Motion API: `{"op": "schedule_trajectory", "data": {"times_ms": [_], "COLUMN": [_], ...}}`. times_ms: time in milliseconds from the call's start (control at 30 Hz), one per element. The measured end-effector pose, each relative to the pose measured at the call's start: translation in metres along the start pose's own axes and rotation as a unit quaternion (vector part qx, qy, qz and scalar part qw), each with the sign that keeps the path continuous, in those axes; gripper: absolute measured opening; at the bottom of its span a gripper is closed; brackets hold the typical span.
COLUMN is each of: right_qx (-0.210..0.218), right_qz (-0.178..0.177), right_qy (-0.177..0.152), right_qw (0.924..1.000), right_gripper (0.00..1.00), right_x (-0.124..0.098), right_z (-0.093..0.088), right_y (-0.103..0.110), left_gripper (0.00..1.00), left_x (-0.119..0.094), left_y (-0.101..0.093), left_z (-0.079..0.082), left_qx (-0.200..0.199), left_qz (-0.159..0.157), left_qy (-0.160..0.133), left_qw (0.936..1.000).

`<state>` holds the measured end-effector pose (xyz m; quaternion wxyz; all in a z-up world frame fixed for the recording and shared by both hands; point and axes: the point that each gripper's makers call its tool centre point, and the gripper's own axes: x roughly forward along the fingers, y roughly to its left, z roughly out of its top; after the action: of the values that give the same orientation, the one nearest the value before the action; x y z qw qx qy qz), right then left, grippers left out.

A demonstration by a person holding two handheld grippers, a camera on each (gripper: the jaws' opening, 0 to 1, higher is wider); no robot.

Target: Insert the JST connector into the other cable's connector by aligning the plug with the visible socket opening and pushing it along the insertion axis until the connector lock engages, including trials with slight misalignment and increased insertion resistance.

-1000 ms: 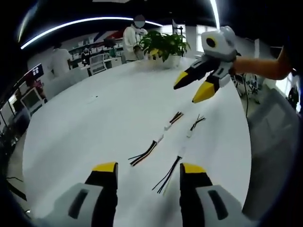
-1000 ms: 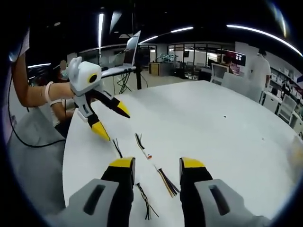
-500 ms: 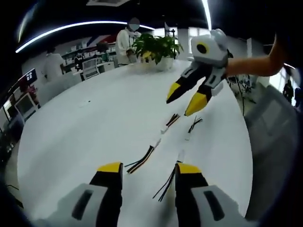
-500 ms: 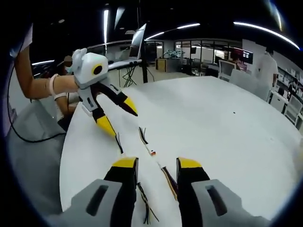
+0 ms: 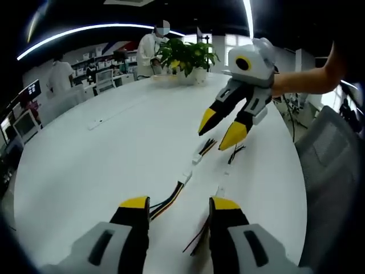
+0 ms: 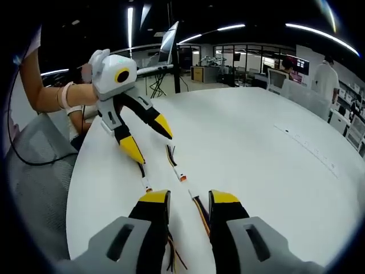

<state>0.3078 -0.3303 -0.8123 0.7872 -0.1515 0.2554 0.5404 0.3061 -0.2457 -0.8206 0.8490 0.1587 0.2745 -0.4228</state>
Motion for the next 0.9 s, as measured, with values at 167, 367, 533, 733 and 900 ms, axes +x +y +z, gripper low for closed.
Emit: {"op": "schedule_trajectory", "data": {"times_ms": [167,367,533,733,900], "right_qx": [0.008,0.007,0.007,-0.001,-0.006], "right_qz": [-0.004,-0.002,-0.004,-0.002,-0.001], "right_qy": [0.017,0.017,0.020,0.028,0.027], "right_qw": [0.9998,0.9998,0.9998,0.9996,0.9996], "right_gripper": [0.24,0.24,0.24,0.24,0.24], "right_x": [0.001,0.001,0.001,0.002,0.004], "right_z": [-0.006,-0.007,-0.009,-0.012,-0.012], "right_y": [-0.001,-0.002,-0.003,-0.004,-0.005], "left_gripper": [0.33,0.32,0.29,0.27,0.27], "left_x": [0.005,0.008,0.009,0.010,0.012], "left_y": [-0.003,-0.004,-0.007,-0.010,-0.009], "left_z": [0.000,0.000,0.002,0.005,0.006], "left_qx": [0.017,0.022,0.034,0.046,0.043], "left_qz": [-0.015,-0.018,-0.023,-0.030,-0.031], "left_qy": [-0.004,-0.003,-0.005,-0.002,-0.003], "left_qw": [0.9997,0.9996,0.9991,0.9985,0.9986]}}
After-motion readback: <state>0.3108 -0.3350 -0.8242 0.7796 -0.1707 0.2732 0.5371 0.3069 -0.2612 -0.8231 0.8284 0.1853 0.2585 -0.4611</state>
